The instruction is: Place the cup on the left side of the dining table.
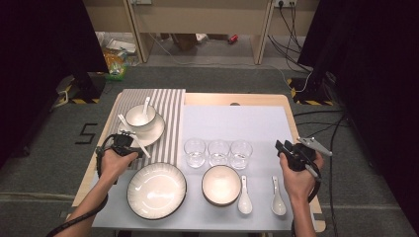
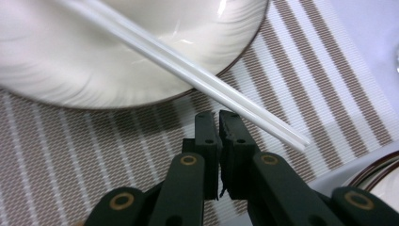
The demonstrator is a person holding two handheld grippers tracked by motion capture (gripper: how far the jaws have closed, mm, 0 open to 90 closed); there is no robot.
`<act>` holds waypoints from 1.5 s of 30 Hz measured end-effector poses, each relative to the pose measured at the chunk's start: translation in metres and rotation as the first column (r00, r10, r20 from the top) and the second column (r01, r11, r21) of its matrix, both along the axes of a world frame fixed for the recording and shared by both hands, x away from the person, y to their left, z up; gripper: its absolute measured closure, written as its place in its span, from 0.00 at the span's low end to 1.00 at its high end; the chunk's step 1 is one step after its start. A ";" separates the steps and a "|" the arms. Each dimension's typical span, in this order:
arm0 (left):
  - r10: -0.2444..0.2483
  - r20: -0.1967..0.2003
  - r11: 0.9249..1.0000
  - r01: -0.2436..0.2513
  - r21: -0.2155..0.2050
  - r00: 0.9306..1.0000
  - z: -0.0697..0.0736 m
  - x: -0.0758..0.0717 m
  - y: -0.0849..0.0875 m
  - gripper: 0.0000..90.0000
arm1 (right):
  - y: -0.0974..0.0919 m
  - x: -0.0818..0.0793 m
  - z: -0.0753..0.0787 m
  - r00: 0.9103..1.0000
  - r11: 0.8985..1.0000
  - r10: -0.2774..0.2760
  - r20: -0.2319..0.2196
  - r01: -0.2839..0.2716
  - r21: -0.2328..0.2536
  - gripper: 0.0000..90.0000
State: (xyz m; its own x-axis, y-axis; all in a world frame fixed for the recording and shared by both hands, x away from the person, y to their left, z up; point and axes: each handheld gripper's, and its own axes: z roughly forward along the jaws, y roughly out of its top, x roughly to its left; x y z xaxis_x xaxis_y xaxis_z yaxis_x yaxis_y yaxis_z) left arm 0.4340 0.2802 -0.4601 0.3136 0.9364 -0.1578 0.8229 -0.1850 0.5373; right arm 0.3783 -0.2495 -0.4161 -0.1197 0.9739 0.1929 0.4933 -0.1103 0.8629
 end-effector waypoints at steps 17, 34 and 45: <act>-0.076 0.001 0.997 0.076 -0.013 0.997 0.005 0.047 -0.052 0.95 | -0.004 0.000 0.001 1.000 1.000 -0.002 0.007 0.002 0.000 0.71; -0.074 0.010 0.997 0.074 -0.013 0.997 0.010 0.082 -0.069 0.94 | -0.007 0.000 0.001 1.000 1.000 -0.004 0.011 0.004 0.007 0.71; -0.033 0.129 0.996 0.043 -0.077 0.991 0.038 0.042 -0.024 0.75 | -0.009 -0.001 0.001 1.000 1.000 -0.006 0.001 0.006 0.005 0.70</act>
State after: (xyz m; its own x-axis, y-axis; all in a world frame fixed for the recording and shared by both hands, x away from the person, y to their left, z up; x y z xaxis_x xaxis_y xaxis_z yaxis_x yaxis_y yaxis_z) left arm 0.4757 0.2559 -0.4225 0.3707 0.9097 -0.1872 0.7399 -0.1675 0.6516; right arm 0.3778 -0.2581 -0.4151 -0.1138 0.9737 0.1975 0.4914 -0.1176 0.8629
